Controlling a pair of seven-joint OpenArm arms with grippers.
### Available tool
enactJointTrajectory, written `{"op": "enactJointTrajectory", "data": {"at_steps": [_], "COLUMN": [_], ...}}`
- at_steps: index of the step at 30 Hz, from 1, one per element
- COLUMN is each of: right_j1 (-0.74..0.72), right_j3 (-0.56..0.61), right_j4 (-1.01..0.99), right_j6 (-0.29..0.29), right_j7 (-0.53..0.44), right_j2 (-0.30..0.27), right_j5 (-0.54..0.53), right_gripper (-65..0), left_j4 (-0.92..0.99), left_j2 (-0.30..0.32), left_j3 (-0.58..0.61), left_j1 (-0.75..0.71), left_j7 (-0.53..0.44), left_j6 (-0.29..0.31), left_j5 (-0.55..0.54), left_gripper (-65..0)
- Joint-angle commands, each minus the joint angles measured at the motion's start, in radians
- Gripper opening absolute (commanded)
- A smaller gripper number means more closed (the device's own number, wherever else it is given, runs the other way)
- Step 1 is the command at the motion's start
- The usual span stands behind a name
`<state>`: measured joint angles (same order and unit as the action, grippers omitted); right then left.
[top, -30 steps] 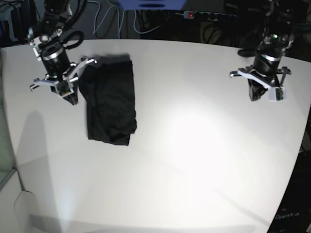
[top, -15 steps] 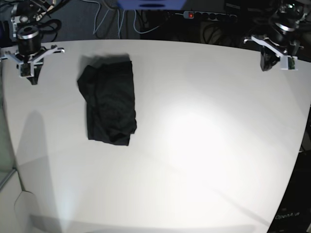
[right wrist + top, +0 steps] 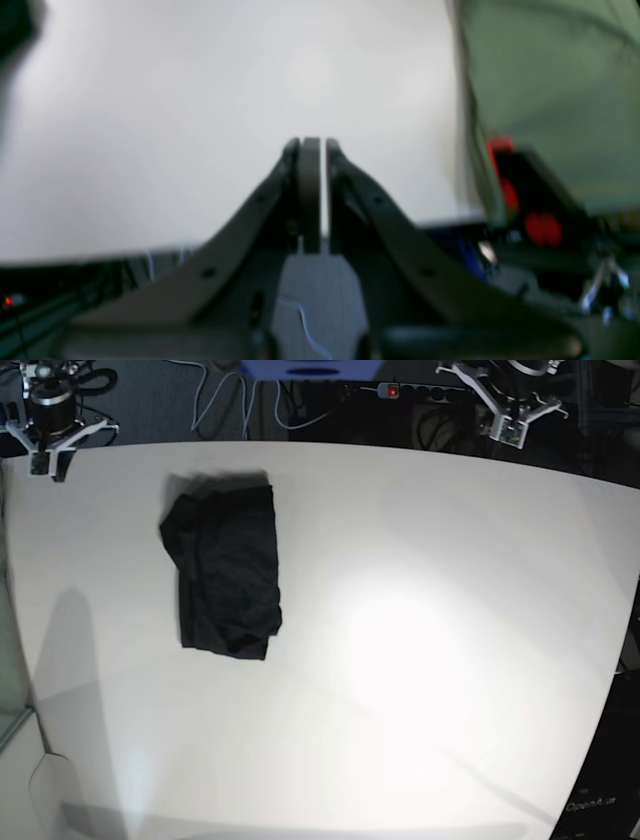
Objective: Fold the T-shirt properly
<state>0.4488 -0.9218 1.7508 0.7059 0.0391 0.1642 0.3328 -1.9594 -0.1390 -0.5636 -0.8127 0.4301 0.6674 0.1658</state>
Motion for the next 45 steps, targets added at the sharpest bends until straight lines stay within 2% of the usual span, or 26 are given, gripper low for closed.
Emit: {"op": "enactJointTrajectory", "data": {"at_steps": [1, 4, 7, 15, 23, 31, 37, 41, 43, 45], "right_j1": [0.006, 0.026, 0.043, 0.101, 0.095, 0.081, 0.037, -0.017, -0.038, -0.068], "right_j3": [-0.010, -0.039, -0.062, -0.121, -0.211, -0.239, -0.240, -0.228, -0.227, -0.220], "right_j4": [0.004, -0.032, -0.084, -0.234, -0.509, -0.711, -0.967, -1.199, -1.314, -1.422], "right_j6": [-0.008, -0.008, -0.008, -0.008, -0.008, -0.008, -0.008, -0.008, -0.008, -0.008], "right_j7": [-0.026, -0.063, -0.147, -0.287, -0.477, -0.493, -0.555, -0.623, -0.660, -0.678], "right_j2": [-0.007, -0.007, -0.007, -0.007, -0.007, -0.007, -0.087, -0.165, -0.205, -0.246], "right_j5": [-0.013, -0.013, -0.013, -0.013, -0.005, 0.007, 0.117, 0.246, 0.299, 0.371], "right_gripper": [-65.0, -65.0, -65.0, -65.0, -65.0, -64.9, -65.0, -65.0, -65.0, -65.0], "left_j4": [-0.005, 0.030, 0.074, 0.286, 0.523, 0.736, 0.912, 1.079, 1.182, 1.310], "left_j2": [-0.017, -0.018, -0.018, -0.018, -0.018, -0.018, -0.018, -0.018, 0.006, 0.052], "left_j3": [-0.019, -0.072, -0.112, -0.172, -0.174, -0.175, -0.198, -0.263, -0.290, -0.318], "left_j1": [-0.007, 0.014, 0.028, 0.111, 0.189, 0.276, 0.347, 0.441, 0.484, 0.547], "left_j7": [-0.020, -0.072, -0.103, -0.110, -0.314, -0.339, -0.417, -0.449, -0.451, -0.449], "left_j6": [0.025, 0.031, 0.031, 0.031, 0.031, 0.031, 0.031, -0.057, -0.093, -0.157], "left_j5": [0.019, 0.076, 0.085, 0.090, 0.262, 0.308, 0.417, 0.489, 0.507, 0.527], "left_gripper": [-65.0, -65.0, -65.0, -65.0, -65.0, -65.0, -65.0, -65.0, -65.0, -65.0]}}
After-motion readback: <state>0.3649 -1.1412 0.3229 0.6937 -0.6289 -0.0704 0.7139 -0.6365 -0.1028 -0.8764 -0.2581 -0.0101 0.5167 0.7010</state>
